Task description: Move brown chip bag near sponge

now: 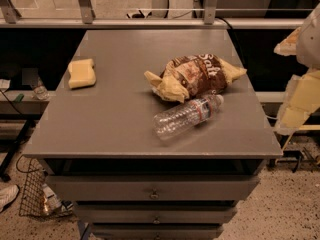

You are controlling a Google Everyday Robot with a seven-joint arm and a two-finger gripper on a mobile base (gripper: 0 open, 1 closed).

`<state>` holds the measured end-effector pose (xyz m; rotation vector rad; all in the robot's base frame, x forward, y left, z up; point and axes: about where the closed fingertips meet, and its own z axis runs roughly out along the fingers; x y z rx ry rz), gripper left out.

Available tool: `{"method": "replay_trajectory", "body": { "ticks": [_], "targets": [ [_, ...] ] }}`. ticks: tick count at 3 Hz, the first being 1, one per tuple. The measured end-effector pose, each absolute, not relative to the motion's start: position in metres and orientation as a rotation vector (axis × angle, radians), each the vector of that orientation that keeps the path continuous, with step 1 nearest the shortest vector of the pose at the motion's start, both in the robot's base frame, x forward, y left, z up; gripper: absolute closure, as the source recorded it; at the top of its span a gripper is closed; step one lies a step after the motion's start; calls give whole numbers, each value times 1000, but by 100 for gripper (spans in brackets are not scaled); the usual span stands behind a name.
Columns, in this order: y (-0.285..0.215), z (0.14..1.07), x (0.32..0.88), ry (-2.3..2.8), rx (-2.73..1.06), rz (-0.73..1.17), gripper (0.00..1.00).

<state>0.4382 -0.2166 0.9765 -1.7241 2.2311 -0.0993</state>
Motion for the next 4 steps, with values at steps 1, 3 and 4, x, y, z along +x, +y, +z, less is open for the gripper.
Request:
{"method": "replay_trajectory", "body": {
  "ticks": [1, 3, 4],
  "targets": [
    [-217, 977, 438, 2231, -1724, -99, 0],
    [-155, 969, 516, 1992, -1950, -165, 0],
    [-120, 957, 553, 1863, -2051, -166, 0]
  ]
}}
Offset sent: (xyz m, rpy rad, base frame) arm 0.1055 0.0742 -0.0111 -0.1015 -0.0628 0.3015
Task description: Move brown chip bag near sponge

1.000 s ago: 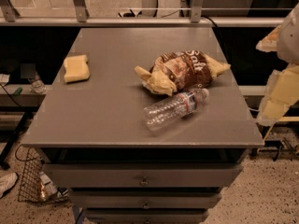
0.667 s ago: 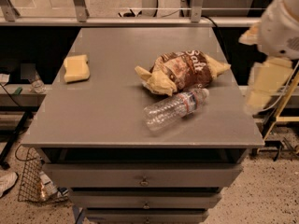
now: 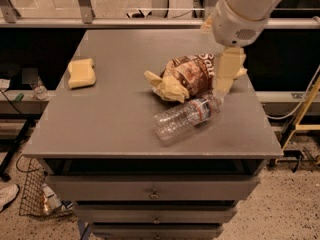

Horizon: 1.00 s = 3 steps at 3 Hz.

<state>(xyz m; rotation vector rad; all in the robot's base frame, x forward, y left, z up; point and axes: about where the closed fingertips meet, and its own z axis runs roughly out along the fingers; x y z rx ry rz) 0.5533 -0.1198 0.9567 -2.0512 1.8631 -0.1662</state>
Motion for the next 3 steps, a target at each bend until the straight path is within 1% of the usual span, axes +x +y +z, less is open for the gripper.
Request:
{"method": "replay_trajectory", "body": {
  "ticks": [1, 3],
  "targets": [
    [-90, 938, 581, 1757, -2146, -136, 0],
    [-57, 907, 609, 1700, -2258, -107, 0]
  ]
}}
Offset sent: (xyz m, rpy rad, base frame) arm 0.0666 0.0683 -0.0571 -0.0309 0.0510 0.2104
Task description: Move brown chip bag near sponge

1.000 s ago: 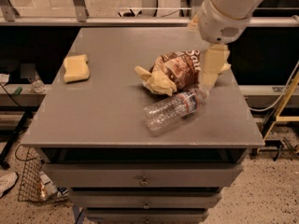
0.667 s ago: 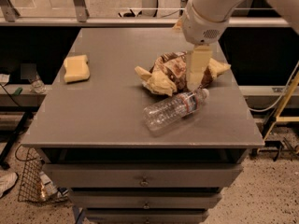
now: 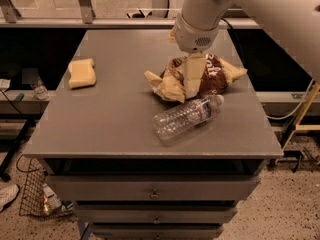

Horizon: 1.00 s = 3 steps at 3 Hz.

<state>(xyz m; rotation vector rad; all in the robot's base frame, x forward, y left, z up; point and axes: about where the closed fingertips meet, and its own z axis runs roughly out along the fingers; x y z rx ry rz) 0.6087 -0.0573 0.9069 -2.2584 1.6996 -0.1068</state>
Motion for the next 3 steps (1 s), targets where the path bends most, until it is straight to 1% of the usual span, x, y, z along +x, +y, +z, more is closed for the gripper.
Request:
{"method": "replay_trajectory", "body": {
  "ticks": [1, 2, 3],
  "targets": [
    [-43, 899, 615, 1678, -2307, -97, 0],
    [-33, 892, 618, 1661, -2343, -81, 3],
    [-28, 888, 619, 1653, -2368, -69, 19]
  ]
}}
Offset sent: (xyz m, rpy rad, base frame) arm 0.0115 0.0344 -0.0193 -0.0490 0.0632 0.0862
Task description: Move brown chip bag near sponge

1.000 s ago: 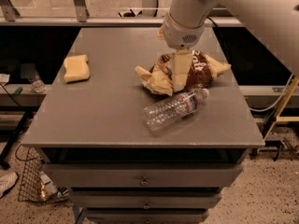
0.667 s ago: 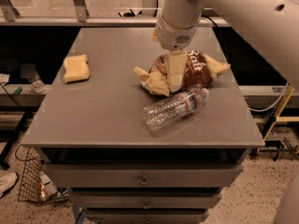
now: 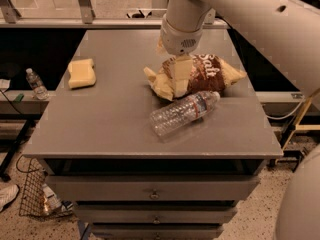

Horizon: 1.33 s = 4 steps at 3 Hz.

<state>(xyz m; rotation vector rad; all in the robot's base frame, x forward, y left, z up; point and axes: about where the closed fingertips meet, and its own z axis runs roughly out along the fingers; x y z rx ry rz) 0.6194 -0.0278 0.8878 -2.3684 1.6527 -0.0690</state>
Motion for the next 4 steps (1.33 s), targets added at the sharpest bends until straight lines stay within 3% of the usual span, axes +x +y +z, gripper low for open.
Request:
{"method": "replay_trajectory", "body": {
  "ticks": [3, 4],
  "targets": [
    [-28, 886, 615, 1670, -2371, -42, 87],
    [-22, 899, 622, 1706, -2332, -18, 100]
  ]
}}
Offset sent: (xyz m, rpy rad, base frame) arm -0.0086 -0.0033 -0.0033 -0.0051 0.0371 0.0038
